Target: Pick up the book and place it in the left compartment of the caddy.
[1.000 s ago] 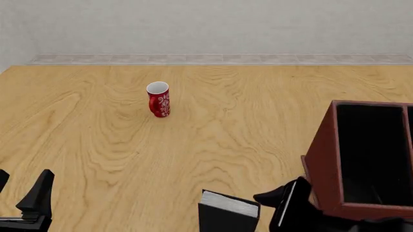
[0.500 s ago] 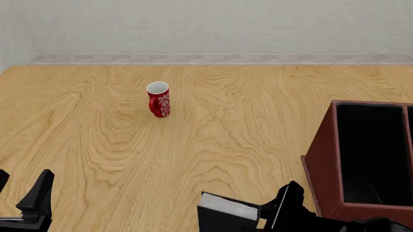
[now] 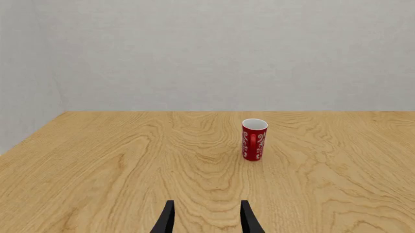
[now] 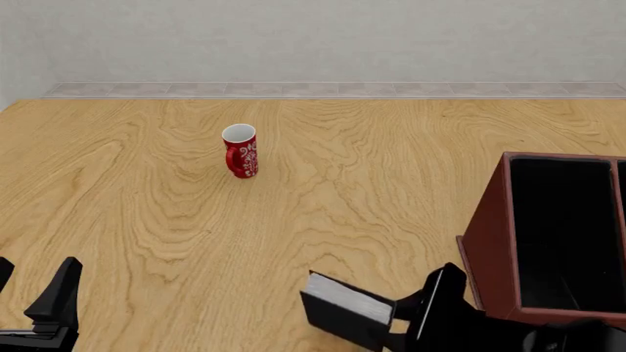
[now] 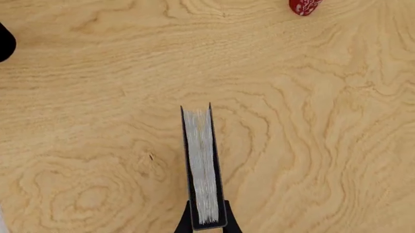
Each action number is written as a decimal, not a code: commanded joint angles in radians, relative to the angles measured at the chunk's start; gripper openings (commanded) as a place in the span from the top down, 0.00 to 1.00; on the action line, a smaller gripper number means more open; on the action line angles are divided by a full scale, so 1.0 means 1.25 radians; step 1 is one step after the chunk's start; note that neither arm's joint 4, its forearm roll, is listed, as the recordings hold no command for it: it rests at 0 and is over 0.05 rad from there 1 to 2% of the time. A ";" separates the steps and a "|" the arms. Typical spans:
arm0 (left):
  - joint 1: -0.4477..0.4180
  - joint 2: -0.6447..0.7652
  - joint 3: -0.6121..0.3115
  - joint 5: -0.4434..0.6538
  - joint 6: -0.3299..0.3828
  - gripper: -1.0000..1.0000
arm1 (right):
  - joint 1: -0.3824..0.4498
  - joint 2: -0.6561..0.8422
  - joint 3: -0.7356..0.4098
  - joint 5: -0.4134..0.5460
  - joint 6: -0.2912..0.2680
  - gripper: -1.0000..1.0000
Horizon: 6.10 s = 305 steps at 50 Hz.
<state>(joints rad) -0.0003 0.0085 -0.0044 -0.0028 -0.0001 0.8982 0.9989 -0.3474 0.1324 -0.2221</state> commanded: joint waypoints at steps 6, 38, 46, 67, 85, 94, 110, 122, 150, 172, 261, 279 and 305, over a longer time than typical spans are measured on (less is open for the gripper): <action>0.000 0.000 0.000 0.000 0.000 0.00 | -0.029 -0.044 -0.068 0.053 -0.008 1.00; 0.000 0.000 0.000 0.000 0.000 0.00 | -0.087 -0.185 -0.136 0.169 -0.078 1.00; 0.000 0.000 0.000 0.000 0.000 0.00 | -0.119 -0.249 -0.142 0.204 -0.101 1.00; 0.000 0.000 0.000 0.000 0.000 0.00 | -0.242 -0.365 -0.178 0.263 -0.155 1.00; 0.000 0.000 0.000 0.000 0.000 0.00 | -0.287 -0.410 -0.255 0.291 -0.131 1.00; 0.000 0.000 0.000 0.000 0.000 0.00 | -0.295 -0.428 -0.288 0.308 -0.089 1.00; 0.000 0.000 0.000 0.000 0.000 0.00 | -0.454 -0.494 -0.338 0.366 -0.039 1.00; 0.000 0.000 0.000 0.000 0.000 0.00 | -0.541 -0.536 -0.368 0.439 -0.042 1.00; 0.000 0.000 0.000 0.000 0.000 0.00 | -0.775 -0.569 -0.437 0.554 0.029 1.00; 0.000 0.000 0.000 0.000 0.000 0.00 | -0.827 -0.550 -0.370 0.564 0.107 1.00; 0.000 0.000 0.000 0.000 0.000 0.00 | -0.917 -0.496 0.026 0.272 0.149 1.00; 0.000 0.000 0.000 0.000 0.000 0.00 | -0.911 -0.475 0.072 0.212 0.139 1.00; 0.000 0.000 0.000 0.000 0.000 0.00 | -0.903 -0.426 0.121 0.122 0.139 1.00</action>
<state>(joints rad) -0.0002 0.0085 -0.0044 -0.0028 -0.0002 -0.2319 0.4464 -0.2085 0.3311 -0.0717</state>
